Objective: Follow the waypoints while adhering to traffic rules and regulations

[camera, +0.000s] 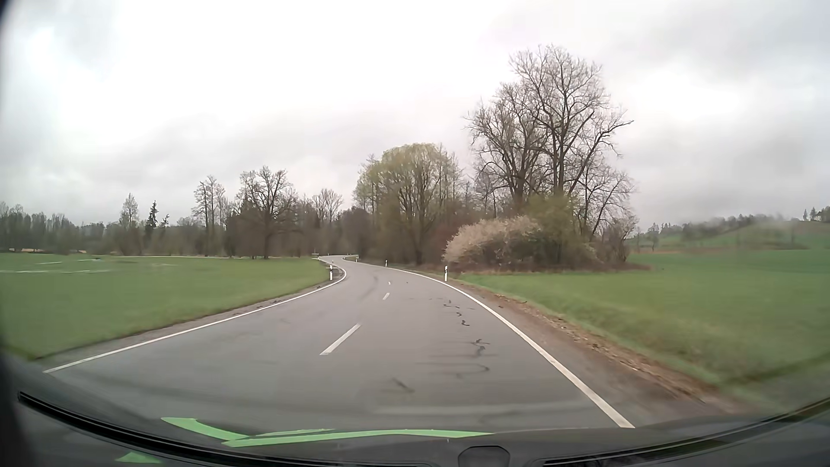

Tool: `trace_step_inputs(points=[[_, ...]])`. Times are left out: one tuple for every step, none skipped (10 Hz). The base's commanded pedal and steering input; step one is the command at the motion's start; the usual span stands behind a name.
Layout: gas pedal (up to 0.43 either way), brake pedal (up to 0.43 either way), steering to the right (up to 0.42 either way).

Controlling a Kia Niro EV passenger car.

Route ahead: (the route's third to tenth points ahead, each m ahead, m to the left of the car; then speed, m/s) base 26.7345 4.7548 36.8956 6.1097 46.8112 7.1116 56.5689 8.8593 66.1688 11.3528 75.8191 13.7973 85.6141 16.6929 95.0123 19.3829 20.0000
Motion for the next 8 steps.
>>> trace_step_inputs(points=[[0.169,0.0,-0.019],[0.157,0.0,-0.019],[0.15,0.0,-0.02],[0.118,0.0,-0.021],[0.098,0.0,-0.023],[0.098,0.0,-0.023],[0.098,0.0,-0.024],[0.118,0.0,-0.023]])
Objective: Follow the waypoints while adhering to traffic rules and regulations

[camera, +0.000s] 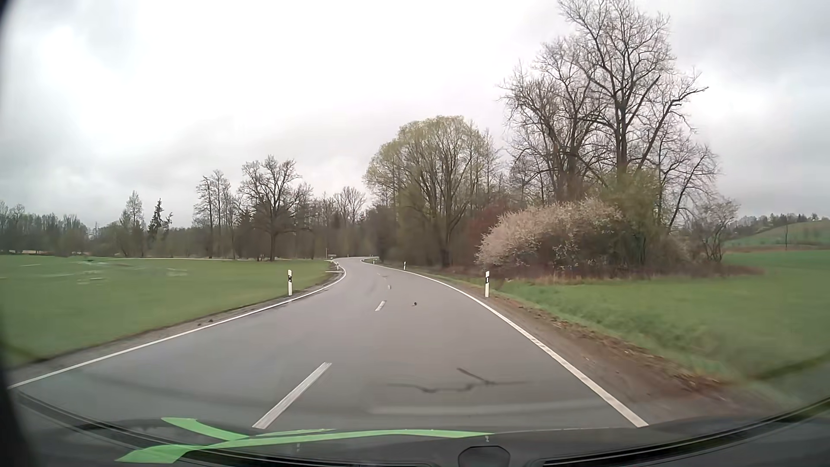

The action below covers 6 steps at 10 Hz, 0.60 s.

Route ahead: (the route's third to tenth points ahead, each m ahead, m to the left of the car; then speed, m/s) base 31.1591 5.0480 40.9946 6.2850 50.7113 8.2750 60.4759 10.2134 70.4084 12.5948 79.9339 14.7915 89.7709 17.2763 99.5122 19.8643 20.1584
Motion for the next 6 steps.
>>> trace_step_inputs(points=[[0.13,0.0,-0.024],[0.138,0.0,-0.024],[0.138,0.0,-0.025],[0.138,0.0,-0.024],[0.138,0.0,-0.023],[0.138,0.0,-0.023]])
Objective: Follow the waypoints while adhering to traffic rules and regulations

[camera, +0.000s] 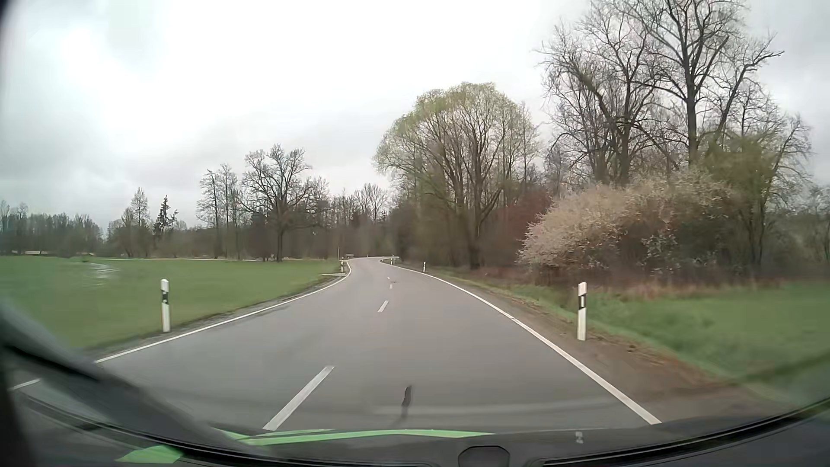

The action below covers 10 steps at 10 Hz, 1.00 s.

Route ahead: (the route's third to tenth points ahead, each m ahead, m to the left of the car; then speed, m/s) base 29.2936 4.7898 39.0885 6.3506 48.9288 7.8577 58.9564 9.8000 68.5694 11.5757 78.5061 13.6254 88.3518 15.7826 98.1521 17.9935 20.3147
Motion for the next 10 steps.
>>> trace_step_inputs(points=[[0.138,0.0,-0.022],[0.138,0.0,-0.022],[0.138,0.0,-0.022],[0.138,0.0,-0.022],[0.15,0.0,-0.022],[0.157,0.0,-0.021],[0.169,0.0,-0.022],[0.169,0.0,-0.021],[0.169,0.0,-0.022],[0.157,0.0,-0.022]])
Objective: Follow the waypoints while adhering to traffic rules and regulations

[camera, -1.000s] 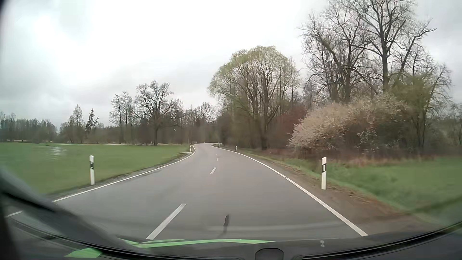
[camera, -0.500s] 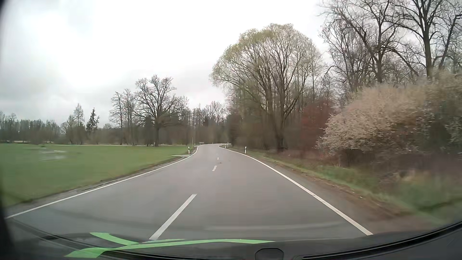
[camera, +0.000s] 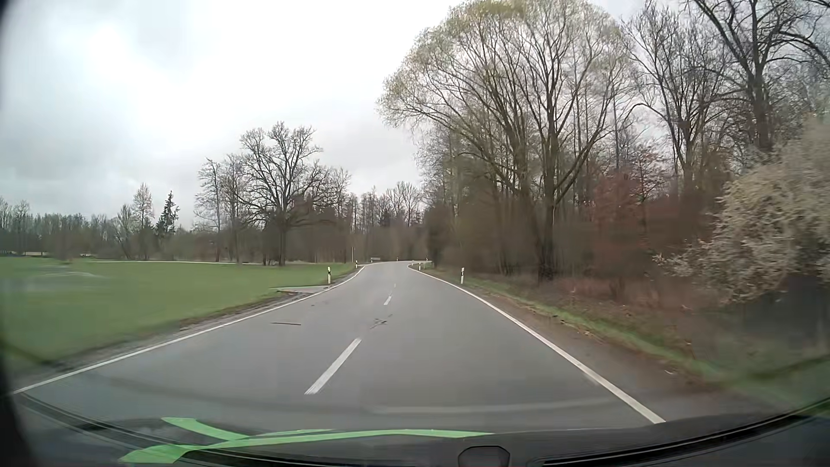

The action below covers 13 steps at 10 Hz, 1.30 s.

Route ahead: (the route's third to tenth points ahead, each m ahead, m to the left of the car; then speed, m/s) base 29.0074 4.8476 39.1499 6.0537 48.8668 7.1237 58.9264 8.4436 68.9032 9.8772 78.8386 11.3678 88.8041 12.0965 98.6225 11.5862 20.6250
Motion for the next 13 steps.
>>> trace_step_inputs(points=[[0.13,0.0,-0.022],[0.118,0.0,-0.022],[0.118,0.0,-0.021],[0.13,0.0,-0.019],[0.138,0.0,-0.018],[0.15,0.0,-0.018],[0.157,0.0,-0.018],[0.177,0.0,-0.018],[0.189,0.0,-0.018],[0.189,0.0,-0.017],[0.189,0.0,-0.017],[0.189,0.0,-0.015],[0.189,0.0,-0.014]])
